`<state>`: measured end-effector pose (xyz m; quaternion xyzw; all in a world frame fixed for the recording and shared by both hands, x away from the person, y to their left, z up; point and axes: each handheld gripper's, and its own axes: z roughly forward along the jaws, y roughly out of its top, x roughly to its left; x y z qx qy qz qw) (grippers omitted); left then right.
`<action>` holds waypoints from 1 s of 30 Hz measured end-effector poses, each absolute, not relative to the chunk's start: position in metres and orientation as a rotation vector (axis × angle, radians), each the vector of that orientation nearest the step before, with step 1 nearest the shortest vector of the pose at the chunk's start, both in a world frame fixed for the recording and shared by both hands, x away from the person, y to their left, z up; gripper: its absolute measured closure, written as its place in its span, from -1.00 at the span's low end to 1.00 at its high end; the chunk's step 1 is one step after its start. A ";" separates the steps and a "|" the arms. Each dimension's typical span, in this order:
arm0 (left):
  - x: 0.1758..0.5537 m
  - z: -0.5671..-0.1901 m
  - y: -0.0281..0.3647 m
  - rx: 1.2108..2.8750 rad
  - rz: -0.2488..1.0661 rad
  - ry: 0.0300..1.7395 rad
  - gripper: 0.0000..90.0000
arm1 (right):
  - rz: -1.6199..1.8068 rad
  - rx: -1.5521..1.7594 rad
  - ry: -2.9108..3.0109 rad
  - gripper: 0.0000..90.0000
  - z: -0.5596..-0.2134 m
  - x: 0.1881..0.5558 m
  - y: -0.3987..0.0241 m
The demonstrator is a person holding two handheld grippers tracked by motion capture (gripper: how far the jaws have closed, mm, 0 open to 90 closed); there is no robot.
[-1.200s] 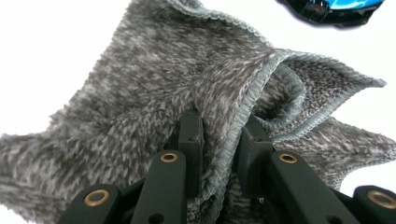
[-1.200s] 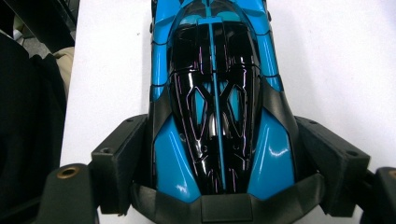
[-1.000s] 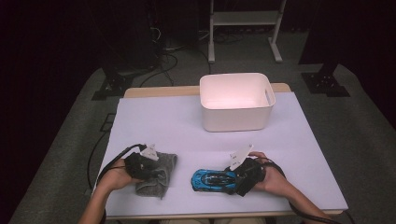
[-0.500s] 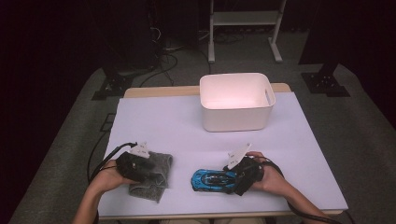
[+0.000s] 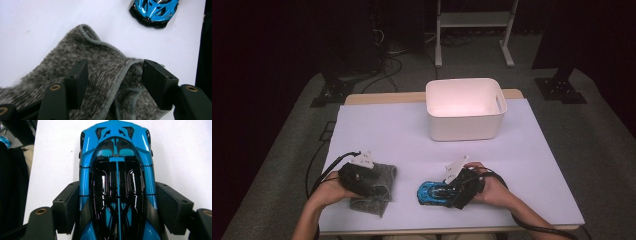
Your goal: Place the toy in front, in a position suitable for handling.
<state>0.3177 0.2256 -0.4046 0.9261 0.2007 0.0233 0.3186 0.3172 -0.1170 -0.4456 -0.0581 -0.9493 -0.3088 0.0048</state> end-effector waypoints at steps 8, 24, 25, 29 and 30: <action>0.317 -0.407 0.221 2.389 0.069 0.523 -0.26 | -0.919 -0.165 -2.975 -0.44 -0.443 0.319 -0.125; 0.313 -0.407 0.206 2.355 0.100 0.484 -0.40 | -0.949 -0.208 -2.953 -0.48 -0.442 0.318 -0.153; 0.313 -0.408 0.206 2.350 0.100 0.485 -0.41 | -0.958 -0.204 -2.952 -0.48 -0.441 0.317 -0.153; 0.311 -0.411 0.207 2.326 0.102 0.495 -0.44 | -0.986 -0.225 -2.939 -0.54 -0.437 0.318 -0.154; 0.311 -0.411 0.208 2.328 0.102 0.493 -0.44 | -0.993 -0.232 -2.931 -0.55 -0.436 0.318 -0.155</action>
